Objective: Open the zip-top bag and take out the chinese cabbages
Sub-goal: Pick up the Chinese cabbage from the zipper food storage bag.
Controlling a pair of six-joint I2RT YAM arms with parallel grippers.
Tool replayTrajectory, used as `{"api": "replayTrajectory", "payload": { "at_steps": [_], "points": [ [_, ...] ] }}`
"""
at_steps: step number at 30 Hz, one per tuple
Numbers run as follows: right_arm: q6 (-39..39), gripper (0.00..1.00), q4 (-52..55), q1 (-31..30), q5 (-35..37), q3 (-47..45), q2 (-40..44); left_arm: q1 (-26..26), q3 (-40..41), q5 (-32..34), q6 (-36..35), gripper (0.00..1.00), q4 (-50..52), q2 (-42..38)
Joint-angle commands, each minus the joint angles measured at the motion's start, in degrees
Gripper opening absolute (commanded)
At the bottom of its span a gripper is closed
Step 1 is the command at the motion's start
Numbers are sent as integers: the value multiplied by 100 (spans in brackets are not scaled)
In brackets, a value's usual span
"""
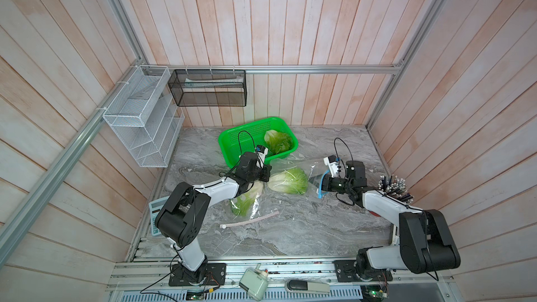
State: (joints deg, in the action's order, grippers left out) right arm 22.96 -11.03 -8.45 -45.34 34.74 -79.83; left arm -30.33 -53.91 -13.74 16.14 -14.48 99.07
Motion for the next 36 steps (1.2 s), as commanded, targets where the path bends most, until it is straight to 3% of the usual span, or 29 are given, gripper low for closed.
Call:
{"api": "replayTrajectory", "payload": {
  "at_steps": [1,5,7,9,19,32,36],
  "points": [
    [72,34,-478,-18,-171,-128,-84,44,133,-319,71,0,-401,-204],
    [111,39,-499,-26,-29,-170,-243,72,158,-471,73,0,-496,-173],
    [132,53,-440,-34,54,-119,-373,80,175,-572,116,0,-574,-164],
    [194,55,-461,-51,96,-113,-464,98,213,-641,166,0,-677,-155],
    [-6,40,-906,-451,-212,-163,-477,122,114,-687,187,0,-576,-64],
    [178,40,-1423,-763,-358,-175,-835,154,-66,-655,433,0,-379,104],
    [484,30,-1908,-772,-405,-319,-831,158,-57,-734,521,0,-463,102]
  ]
}}
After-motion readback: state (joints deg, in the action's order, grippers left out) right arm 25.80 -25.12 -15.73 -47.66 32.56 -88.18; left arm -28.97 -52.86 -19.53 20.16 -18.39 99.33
